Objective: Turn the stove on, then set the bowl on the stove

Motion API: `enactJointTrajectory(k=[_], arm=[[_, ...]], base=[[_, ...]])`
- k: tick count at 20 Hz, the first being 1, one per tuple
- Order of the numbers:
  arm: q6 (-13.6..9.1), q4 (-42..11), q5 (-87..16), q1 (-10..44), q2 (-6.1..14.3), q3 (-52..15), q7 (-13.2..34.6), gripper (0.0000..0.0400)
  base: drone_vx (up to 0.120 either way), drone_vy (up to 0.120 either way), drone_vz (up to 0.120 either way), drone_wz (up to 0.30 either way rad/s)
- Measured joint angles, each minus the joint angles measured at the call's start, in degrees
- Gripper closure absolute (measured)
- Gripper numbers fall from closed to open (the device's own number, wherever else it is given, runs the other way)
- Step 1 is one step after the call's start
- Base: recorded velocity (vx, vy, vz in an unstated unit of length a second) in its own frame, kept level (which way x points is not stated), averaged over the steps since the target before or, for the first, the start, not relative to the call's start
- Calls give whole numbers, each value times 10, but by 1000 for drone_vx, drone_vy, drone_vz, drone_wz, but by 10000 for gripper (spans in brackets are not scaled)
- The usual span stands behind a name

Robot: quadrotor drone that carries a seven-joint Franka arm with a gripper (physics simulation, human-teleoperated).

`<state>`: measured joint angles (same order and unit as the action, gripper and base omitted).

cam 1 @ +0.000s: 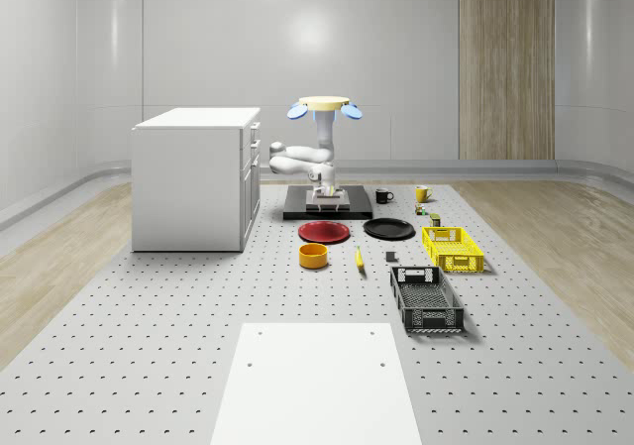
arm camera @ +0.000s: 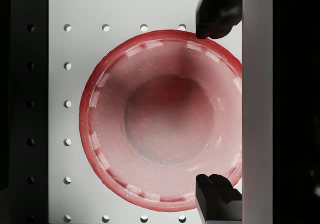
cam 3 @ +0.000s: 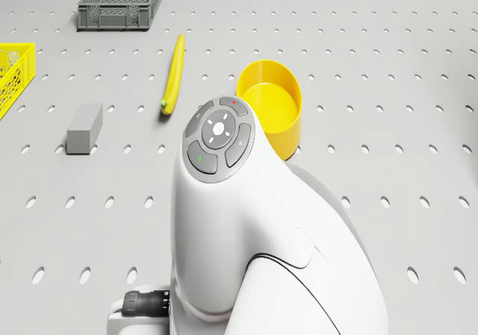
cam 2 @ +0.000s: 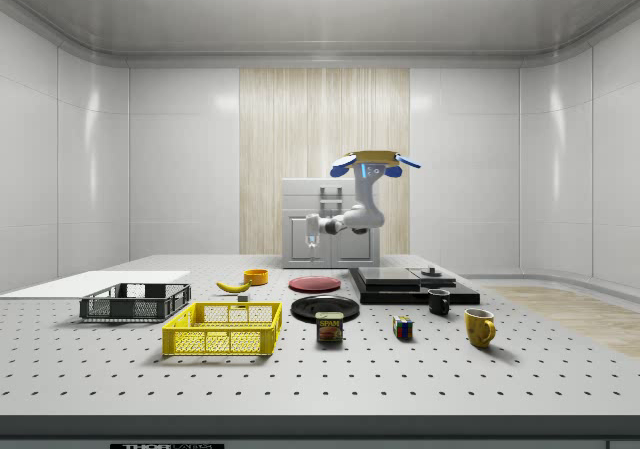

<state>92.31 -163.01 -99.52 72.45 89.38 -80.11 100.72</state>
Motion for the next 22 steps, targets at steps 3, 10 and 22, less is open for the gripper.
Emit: enactJointTrajectory(k=[3,10,22], arm=[[1,0,0,0,1,0,0,0],[3,0,1,1,3,0,0,0],[5,0,2,1,6,-1,1,0]], base=[[120,0,0,0],[120,0,0,0],[120,0,0,0]])
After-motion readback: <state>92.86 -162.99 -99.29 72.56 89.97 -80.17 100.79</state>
